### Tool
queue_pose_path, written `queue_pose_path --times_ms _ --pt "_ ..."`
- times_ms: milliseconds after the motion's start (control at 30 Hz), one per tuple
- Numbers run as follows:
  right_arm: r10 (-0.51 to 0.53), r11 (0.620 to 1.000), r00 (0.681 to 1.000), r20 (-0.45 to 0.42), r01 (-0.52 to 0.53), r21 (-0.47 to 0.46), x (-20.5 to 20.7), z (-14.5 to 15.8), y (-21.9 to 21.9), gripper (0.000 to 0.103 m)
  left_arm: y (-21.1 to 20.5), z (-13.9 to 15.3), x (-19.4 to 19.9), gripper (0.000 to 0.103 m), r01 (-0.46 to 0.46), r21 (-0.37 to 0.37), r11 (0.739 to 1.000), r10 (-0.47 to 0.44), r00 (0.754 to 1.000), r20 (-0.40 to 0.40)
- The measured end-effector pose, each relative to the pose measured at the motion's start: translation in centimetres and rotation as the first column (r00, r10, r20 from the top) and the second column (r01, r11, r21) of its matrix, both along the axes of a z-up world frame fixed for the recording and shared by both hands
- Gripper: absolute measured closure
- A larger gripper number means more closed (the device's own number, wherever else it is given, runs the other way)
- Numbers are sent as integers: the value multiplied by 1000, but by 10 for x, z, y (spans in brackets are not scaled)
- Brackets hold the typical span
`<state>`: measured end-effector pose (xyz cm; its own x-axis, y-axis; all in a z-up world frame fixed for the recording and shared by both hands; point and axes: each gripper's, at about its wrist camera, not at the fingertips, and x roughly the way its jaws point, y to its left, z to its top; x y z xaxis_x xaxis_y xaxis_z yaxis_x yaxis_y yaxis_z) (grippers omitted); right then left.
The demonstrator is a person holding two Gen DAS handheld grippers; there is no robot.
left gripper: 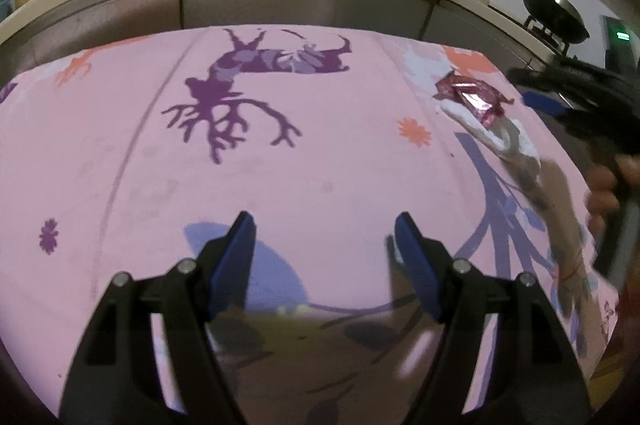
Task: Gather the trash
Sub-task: 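Grasp the pink wrapper with the left tool while the right grasps the white tissue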
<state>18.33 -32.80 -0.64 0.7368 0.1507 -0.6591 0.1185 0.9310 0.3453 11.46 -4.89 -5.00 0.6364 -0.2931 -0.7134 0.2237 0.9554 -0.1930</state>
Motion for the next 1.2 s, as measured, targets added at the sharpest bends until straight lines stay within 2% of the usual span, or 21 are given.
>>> queue_pose_path --times_ms 67,167,200,233,267,333,367,400,433,533,633,733,833,1067,1133,1167,1200 --pt "23 999 999 -43 -22 35 25 -7 -3 57 8 1 4 33 -1 -17 1000 1 1000 -12" --pt "165 980 983 -79 -154 124 39 -13 15 57 22 6 11 33 -8 -60 998 6 1000 -25" --pt "244 958 965 -92 -225 179 40 -15 26 57 27 9 15 33 -7 -86 996 5 1000 -29" --pt "347 910 935 -79 -315 270 33 -16 42 57 30 11 18 33 -4 -103 995 1 1000 -31" --pt "397 880 916 -57 -362 307 26 -14 51 57 31 14 21 33 -1 -115 993 -2 1000 -31" --pt "476 830 880 9 -452 327 1 -4 66 57 31 21 28 33 6 -127 992 -9 1000 -19" --pt "485 822 873 41 -472 319 -14 0 67 57 28 26 30 32 14 -129 992 -16 1000 -10" --pt "469 837 881 54 -463 292 -28 2 65 57 25 29 33 28 23 -132 991 -24 1000 -7" --pt "439 868 897 59 -440 231 -41 3 61 57 21 32 35 26 35 -140 990 -36 999 -5" --pt "342 936 937 70 -347 67 -73 3 44 57 4 38 40 26 80 -152 985 -81 997 1" --pt "238 970 968 82 -241 34 -95 -2 17 57 -16 39 46 26 124 -164 979 -129 991 -20" --pt "179 984 980 90 -181 8 -106 -8 1 57 -35 39 43 26 164 -168 972 -170 985 -23" --pt "136 990 989 61 -138 20 -95 -21 -13 57 -55 32 37 26 201 -139 970 -210 977 -47" --pt "106 994 994 8 -106 -1 -67 -38 -24 57 -79 12 35 26 176 -35 984 -178 979 -97" --pt "106 994 994 -12 -106 -1 -56 -43 -22 57 -84 9 35 40 171 2 985 -171 981 -89" --pt "110 994 994 -18 -110 1 -54 -45 -21 56 -85 9 35 58 175 16 984 -173 981 -84" --pt "120 993 993 -24 -120 -1 -49 -47 -18 57 -86 8 34 64 187 26 982 -184 980 -80"
